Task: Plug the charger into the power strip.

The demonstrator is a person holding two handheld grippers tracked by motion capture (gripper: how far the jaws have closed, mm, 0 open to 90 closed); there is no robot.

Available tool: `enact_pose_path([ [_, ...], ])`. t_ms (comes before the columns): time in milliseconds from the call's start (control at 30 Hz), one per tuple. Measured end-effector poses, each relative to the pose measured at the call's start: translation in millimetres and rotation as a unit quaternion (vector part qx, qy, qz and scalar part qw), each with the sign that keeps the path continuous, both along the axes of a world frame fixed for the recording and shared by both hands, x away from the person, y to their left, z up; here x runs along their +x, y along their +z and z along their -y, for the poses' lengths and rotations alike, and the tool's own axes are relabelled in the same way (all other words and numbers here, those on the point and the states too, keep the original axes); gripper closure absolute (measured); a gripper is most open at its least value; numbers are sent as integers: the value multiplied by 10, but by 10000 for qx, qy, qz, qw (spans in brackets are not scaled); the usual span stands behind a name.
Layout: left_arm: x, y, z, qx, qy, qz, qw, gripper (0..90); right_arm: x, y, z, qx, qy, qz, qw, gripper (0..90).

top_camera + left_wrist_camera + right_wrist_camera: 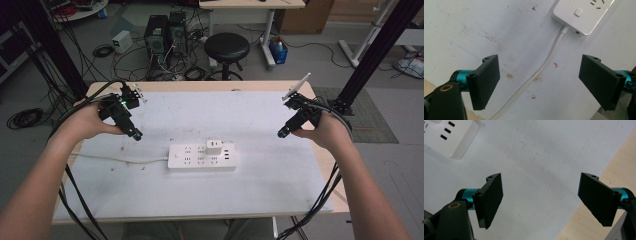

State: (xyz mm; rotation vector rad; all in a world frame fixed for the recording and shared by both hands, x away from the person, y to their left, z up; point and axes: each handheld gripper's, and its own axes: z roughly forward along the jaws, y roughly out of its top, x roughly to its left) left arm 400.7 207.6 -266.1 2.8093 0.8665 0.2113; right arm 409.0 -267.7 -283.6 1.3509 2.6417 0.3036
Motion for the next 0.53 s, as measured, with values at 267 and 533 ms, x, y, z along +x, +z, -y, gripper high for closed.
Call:
enact_pose_path([
  [267,23,-28,85,65,-117,-1,9999,172,10,-10,-27,-19,64,4,10000,199],
  [533,49,-32,89,74,-127,6,9999,172,23,-8,-1,0,15,-20,10000,199],
])
